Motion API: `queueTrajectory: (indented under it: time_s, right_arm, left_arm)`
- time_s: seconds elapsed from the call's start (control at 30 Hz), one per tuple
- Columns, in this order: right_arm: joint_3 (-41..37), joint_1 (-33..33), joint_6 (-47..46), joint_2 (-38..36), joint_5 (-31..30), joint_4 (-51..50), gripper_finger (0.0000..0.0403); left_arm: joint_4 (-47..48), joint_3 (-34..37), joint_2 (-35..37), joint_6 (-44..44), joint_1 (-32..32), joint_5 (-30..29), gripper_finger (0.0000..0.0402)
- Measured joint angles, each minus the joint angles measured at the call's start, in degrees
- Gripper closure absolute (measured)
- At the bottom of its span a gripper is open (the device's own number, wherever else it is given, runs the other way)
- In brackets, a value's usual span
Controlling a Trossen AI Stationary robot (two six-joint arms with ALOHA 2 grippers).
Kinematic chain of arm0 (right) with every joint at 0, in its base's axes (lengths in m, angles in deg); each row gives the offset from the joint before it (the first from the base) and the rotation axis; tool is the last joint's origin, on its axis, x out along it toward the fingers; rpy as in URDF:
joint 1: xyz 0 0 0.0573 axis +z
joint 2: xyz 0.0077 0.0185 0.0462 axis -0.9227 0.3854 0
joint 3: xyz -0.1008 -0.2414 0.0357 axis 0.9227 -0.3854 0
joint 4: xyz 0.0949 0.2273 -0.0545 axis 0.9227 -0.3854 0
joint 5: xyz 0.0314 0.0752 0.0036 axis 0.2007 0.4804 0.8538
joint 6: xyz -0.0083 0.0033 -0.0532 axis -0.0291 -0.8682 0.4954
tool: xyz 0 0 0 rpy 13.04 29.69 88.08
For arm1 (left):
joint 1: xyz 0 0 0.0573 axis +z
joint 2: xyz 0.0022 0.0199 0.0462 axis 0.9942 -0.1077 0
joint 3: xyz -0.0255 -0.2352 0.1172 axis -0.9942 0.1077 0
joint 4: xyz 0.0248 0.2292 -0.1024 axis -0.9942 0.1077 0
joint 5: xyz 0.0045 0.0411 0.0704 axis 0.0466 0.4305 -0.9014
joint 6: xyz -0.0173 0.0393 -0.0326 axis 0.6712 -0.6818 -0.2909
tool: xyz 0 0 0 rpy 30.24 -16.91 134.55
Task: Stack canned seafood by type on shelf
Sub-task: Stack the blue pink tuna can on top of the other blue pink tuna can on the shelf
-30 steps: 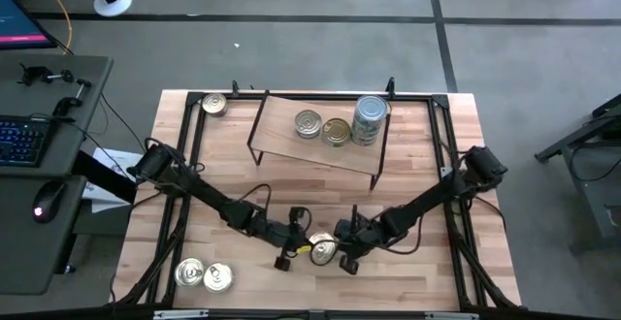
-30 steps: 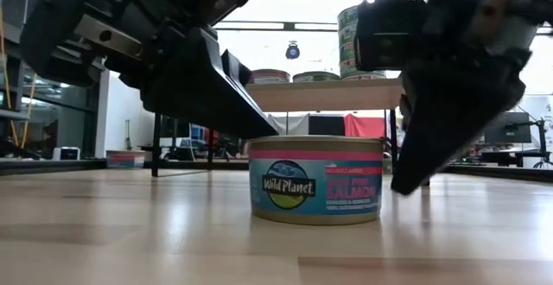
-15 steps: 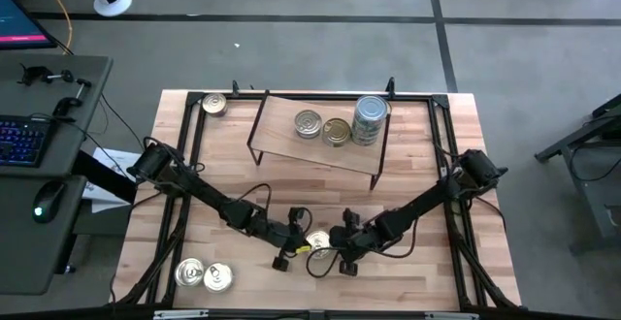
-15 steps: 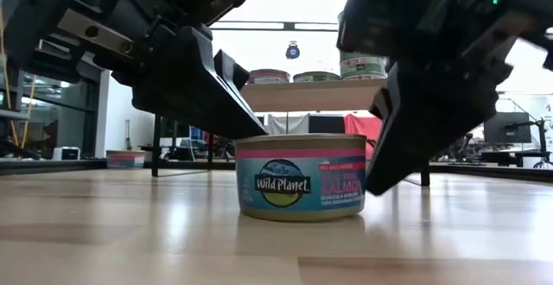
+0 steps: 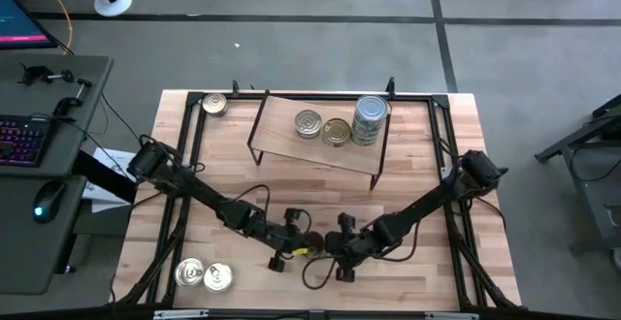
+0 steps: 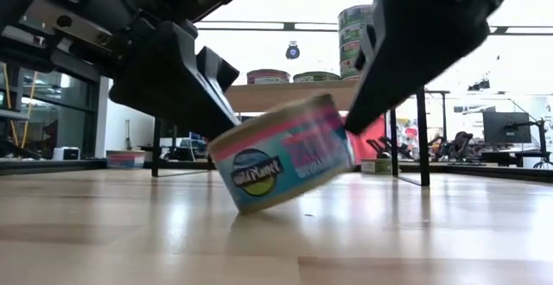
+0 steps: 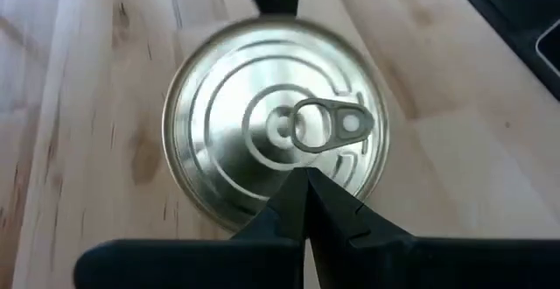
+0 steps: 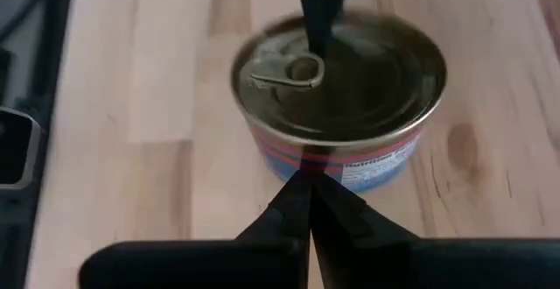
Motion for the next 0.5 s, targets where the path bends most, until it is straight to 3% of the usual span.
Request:
queueTrajectory:
  time_s: [0.23, 0.5]
  right_arm:
    - [3.1, -0.4, 2.8, -0.2, -2.1, 0.9, 0.0403]
    - [6.4, -1.3, 3.7, -0.1, -2.1, -0.6, 0.0403]
  left_arm:
    - [7.8, 0.2, 0.3, 0.1, -0.5, -1.6, 0.0401]
    - [6.9, 2.4, 1.3, 3.7, -1.5, -2.5, 0.0401]
